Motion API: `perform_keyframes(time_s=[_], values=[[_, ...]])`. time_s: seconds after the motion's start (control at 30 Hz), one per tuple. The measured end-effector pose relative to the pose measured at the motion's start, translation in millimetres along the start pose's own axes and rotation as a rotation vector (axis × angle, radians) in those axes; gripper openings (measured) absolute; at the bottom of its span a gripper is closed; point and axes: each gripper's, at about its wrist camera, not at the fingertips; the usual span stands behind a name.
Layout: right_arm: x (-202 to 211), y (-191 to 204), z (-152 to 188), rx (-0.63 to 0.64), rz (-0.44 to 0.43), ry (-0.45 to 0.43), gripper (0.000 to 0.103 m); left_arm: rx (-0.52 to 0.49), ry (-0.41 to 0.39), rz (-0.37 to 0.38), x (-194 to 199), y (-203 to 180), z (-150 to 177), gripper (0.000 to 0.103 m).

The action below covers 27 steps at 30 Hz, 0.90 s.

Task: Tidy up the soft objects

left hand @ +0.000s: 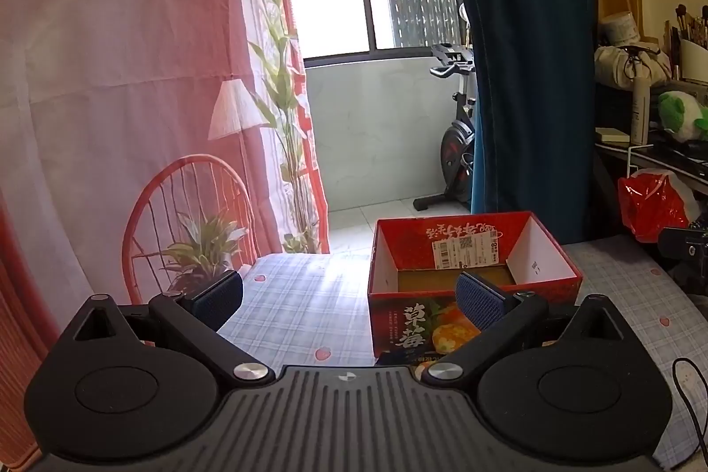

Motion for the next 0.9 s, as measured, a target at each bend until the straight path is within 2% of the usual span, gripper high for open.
perform_keyframes(time_s=[0.9], values=[[1.0, -0.6, 0.8, 0.000, 0.001, 0.000, 0.103, 0.006, -0.013, -0.010, 4.1, -2.9, 3.4, 0.103]])
Point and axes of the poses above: each gripper's, at about its wrist camera, not at the fingertips, and x roughly against the way its jaws point, y to its left, z to its underside, and after that the axes turned 12 degrees about x, right-handed
